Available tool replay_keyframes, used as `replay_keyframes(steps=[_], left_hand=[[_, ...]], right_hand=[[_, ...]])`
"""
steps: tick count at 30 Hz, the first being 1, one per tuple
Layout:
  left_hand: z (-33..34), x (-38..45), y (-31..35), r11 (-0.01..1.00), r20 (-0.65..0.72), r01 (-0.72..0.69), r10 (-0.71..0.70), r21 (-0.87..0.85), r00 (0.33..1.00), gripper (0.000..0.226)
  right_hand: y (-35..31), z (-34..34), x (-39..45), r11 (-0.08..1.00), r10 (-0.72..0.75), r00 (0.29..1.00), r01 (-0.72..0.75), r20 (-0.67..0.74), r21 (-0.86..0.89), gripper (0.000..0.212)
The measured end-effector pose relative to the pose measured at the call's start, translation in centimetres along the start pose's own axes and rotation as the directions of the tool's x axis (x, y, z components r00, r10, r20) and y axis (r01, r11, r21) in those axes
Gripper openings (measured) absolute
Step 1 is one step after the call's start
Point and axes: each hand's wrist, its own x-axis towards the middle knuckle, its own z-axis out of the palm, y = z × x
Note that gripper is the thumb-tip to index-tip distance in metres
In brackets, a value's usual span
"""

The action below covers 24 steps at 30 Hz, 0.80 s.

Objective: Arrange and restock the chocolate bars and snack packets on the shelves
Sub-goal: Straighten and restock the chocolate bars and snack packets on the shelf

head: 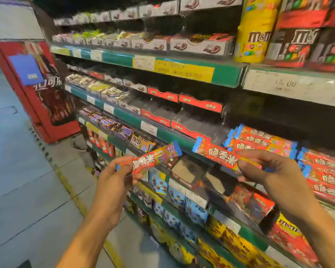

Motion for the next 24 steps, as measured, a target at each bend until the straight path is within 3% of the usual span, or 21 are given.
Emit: replay_keyframes(steps=[5, 8, 12, 18, 24], left_hand=[[-2.8, 5.2, 1.1, 0.999, 0.126, 0.044, -0.047, 0.027, 0.991, 0.013], [-3.2, 8.2, 2.0, 0.999, 0.205, 0.028, -0.037, 0.045, 0.978, 0.009], [-2.5, 12.9, 2.8, 0.992, 0.264, -0.003, -0.029, 0.122, 0.964, 0.009], [0.1, 20.1, 3.9, 0.963, 0.318, -0.128, 0.047, 0.237, 0.947, 0.012], [3.2, 26.9, 4.6, 0.902, 0.385, -0.276, 0.138, 0.333, 0.912, 0.008]], right_hand=[[0.4, 4.6, 0.7, 0.996, 0.025, 0.992, -0.035, -0.121, -0.078, 0.013], [0.2, 6.4, 1.6, 0.998, 0.050, 0.985, -0.056, -0.168, -0.035, 0.012], [-0.3, 8.0, 3.9, 0.987, -0.022, 0.969, -0.018, -0.247, -0.158, 0.012], [0.8, 9.4, 9.4, 0.943, -0.090, 0.957, -0.008, -0.277, -0.333, 0.011], [2.2, 11.0, 13.3, 0.828, -0.158, 0.934, -0.050, -0.319, -0.558, 0.011]])
